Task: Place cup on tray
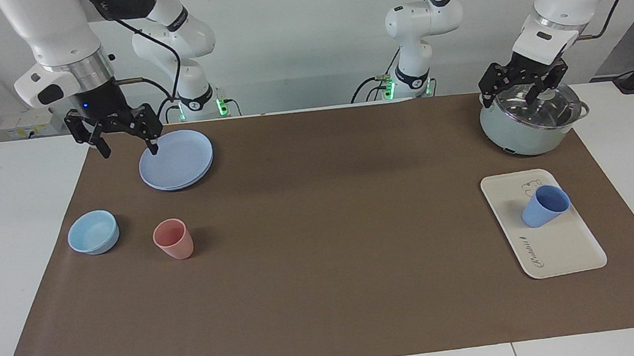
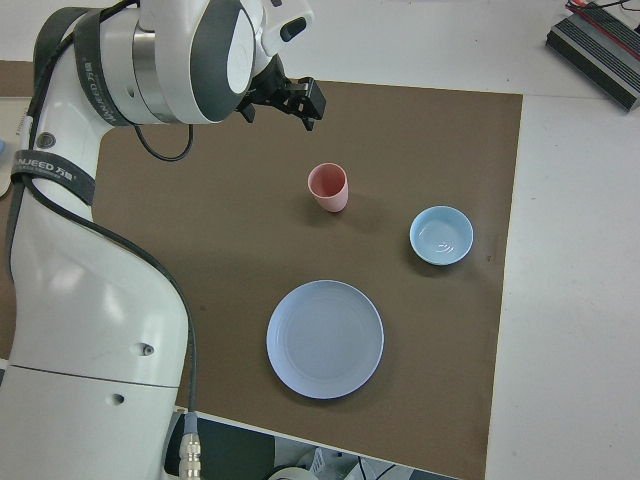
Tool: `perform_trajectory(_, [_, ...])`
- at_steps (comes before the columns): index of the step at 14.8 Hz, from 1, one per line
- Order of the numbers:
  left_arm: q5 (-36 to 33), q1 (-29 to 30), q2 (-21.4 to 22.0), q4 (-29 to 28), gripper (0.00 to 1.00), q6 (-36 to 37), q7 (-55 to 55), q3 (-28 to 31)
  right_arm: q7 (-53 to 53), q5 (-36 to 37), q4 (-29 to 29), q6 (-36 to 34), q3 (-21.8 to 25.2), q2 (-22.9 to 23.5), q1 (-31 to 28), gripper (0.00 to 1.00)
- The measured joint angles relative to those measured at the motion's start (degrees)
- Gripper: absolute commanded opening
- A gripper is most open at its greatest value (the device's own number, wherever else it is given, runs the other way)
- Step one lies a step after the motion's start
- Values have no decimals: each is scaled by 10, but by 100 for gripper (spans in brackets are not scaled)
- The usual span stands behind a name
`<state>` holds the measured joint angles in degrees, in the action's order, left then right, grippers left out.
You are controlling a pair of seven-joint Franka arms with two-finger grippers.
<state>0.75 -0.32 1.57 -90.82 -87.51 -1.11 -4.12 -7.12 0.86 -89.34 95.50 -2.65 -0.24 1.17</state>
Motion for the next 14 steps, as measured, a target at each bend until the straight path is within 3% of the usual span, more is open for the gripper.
perform_trajectory(8, [0, 0, 0, 0, 100, 0, 0, 0, 0, 0, 0, -40, 45, -4, 36, 100])
perform_trajectory(14, [0, 0, 0, 0, 100, 0, 0, 0, 0, 0, 6, -48, 46, -4, 38, 100])
